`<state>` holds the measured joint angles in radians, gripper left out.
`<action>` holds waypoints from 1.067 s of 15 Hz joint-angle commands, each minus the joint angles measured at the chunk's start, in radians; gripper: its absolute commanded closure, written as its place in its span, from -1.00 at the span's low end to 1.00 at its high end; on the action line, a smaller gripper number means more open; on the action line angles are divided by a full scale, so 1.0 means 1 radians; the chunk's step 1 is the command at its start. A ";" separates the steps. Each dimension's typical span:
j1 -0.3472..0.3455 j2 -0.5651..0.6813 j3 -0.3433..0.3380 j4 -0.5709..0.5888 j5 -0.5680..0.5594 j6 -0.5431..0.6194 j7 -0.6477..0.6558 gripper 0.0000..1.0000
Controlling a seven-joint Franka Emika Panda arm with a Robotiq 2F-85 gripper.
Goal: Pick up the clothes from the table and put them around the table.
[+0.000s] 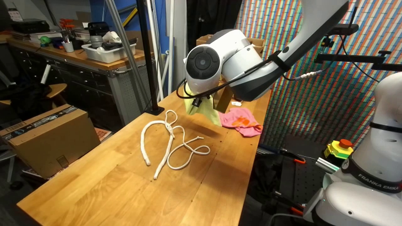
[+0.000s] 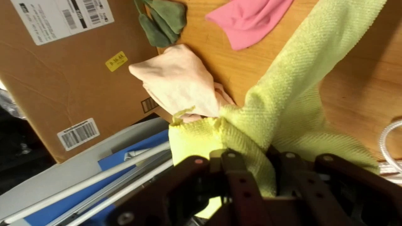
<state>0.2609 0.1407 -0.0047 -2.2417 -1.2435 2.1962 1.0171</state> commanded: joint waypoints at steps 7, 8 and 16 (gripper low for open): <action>-0.215 -0.023 0.014 -0.031 0.304 0.423 -0.376 0.92; -0.221 -0.019 0.014 -0.033 0.347 0.432 -0.411 0.92; -0.232 -0.018 0.040 -0.047 0.922 0.385 -0.855 0.92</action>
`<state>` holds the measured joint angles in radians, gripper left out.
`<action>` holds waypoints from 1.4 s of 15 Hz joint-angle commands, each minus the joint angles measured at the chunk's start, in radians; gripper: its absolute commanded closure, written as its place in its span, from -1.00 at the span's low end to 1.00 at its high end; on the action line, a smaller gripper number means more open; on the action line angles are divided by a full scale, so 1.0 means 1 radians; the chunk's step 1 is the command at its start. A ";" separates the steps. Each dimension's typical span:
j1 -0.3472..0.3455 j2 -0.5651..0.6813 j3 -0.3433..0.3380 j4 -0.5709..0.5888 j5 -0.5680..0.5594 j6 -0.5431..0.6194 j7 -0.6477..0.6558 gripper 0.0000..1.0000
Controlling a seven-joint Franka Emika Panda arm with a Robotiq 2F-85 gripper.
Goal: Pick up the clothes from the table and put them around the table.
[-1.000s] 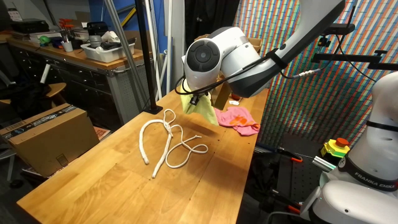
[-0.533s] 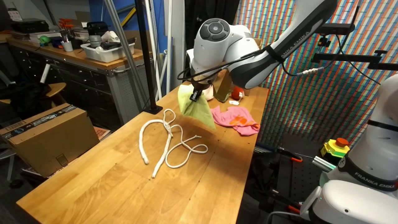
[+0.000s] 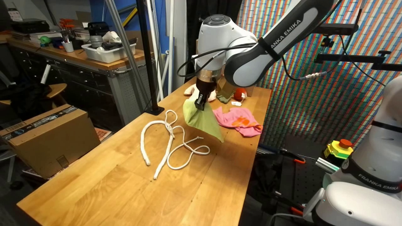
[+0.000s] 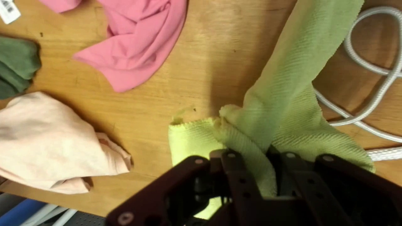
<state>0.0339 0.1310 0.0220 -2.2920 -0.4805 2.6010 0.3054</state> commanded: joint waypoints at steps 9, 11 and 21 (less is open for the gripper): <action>-0.007 -0.016 0.050 0.014 0.492 -0.183 -0.508 0.92; -0.005 -0.022 0.058 0.011 0.526 -0.233 -0.566 0.92; 0.002 -0.014 0.078 0.037 0.588 -0.467 -0.745 0.92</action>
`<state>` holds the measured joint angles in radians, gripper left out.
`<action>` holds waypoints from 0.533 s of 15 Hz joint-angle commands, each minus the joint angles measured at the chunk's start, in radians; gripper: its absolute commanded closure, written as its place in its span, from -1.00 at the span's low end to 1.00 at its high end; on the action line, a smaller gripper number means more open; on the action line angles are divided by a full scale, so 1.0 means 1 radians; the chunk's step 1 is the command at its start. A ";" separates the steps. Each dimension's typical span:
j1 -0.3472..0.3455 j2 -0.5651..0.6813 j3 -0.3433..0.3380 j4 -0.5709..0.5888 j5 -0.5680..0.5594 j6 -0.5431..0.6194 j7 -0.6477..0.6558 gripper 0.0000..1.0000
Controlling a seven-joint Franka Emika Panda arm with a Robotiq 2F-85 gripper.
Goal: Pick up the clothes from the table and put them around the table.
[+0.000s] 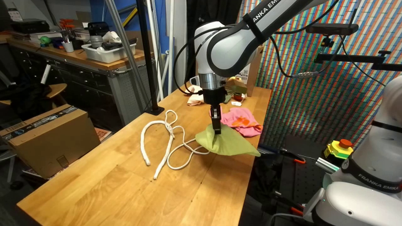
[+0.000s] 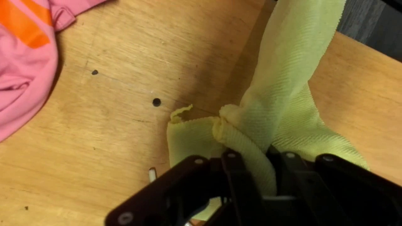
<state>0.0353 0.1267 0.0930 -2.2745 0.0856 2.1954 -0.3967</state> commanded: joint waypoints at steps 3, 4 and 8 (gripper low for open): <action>0.004 -0.009 0.004 0.011 0.008 -0.076 -0.027 0.92; 0.009 -0.010 0.000 0.006 -0.015 -0.078 0.015 0.92; 0.012 0.006 -0.014 0.009 -0.089 -0.138 0.132 0.92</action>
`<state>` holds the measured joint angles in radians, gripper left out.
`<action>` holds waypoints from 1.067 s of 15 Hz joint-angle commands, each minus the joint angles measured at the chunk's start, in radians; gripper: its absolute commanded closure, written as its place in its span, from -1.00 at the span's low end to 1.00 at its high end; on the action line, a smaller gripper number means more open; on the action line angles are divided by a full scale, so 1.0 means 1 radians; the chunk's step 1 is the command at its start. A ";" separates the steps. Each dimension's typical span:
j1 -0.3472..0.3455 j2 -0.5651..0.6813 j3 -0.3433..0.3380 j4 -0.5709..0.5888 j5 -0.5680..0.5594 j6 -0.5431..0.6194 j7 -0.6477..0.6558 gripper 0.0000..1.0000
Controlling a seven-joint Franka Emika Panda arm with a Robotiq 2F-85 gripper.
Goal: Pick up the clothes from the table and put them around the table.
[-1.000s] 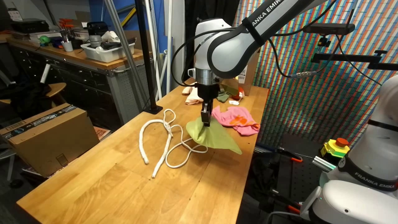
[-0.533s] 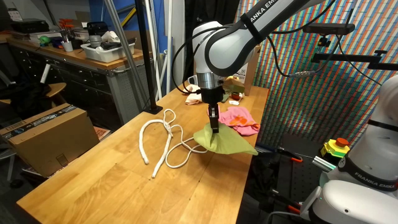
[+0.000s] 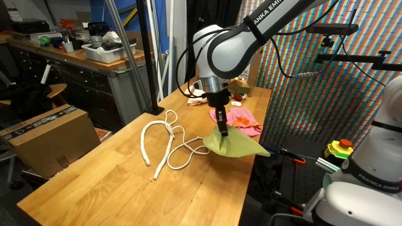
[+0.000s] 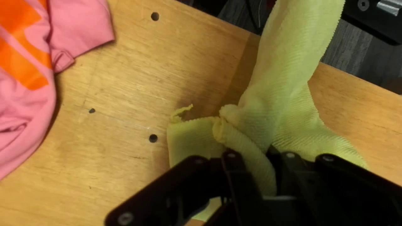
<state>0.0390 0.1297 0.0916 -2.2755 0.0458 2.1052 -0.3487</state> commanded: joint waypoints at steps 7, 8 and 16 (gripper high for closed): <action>0.008 0.033 -0.022 0.020 -0.096 -0.134 0.197 0.92; 0.006 0.036 -0.022 0.024 -0.087 -0.153 0.198 0.92; 0.010 0.049 -0.004 0.035 -0.046 -0.224 0.161 0.92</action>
<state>0.0400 0.1701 0.0820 -2.2702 -0.0246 1.9281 -0.1713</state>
